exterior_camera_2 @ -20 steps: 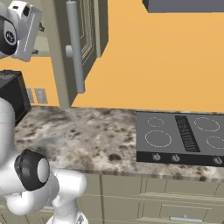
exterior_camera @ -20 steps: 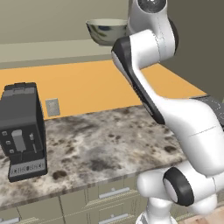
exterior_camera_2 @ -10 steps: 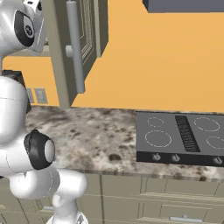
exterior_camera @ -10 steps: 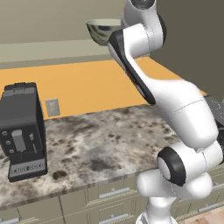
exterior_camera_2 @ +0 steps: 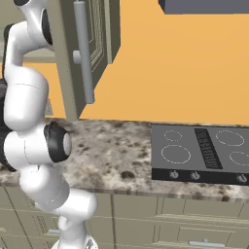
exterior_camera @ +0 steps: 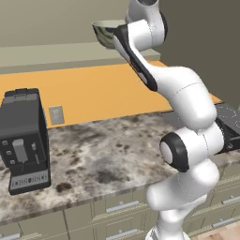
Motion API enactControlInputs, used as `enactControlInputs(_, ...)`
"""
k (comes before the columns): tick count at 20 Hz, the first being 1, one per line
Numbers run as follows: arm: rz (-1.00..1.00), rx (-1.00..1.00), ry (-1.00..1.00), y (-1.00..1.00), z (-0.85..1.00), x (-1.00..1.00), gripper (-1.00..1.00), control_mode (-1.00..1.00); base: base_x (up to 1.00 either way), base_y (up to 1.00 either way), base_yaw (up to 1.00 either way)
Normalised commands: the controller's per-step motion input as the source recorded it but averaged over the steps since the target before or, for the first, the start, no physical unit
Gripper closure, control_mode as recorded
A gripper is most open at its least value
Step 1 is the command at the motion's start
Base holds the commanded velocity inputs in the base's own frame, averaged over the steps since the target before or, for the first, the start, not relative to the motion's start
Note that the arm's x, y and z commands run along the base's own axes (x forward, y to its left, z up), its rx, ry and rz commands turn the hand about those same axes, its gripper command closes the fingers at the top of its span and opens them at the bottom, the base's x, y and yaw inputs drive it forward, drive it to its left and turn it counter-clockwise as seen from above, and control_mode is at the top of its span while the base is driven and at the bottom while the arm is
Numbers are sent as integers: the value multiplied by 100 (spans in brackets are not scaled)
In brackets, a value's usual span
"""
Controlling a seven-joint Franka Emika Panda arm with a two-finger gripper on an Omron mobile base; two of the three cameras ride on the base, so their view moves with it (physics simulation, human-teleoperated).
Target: Move the bowls from the cabinet to the plates on the dining table.
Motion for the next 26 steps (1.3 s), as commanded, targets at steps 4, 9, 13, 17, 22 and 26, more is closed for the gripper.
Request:
enactControlInputs(4, 0, 3, 3, 0, 12, 84, -100, -100, 0, 0, 0)
enactControlInputs(9, 3, 0, 7, 19, -14, 74, -100, -100, 0, 0, 0)
enactControlInputs(13, 11, 0, 16, 42, -79, 64, -100, -100, 0, 0, 0)
enactControlInputs(17, 12, 0, 12, 56, -99, 36, -100, -100, 0, 0, 0)
enactControlInputs(22, 13, 0, 5, 74, -100, 3, 100, -100, 0, 0, 0)
enactControlInputs(26, 8, 0, 2, 50, -72, 18, 100, -100, 0, 0, 0)
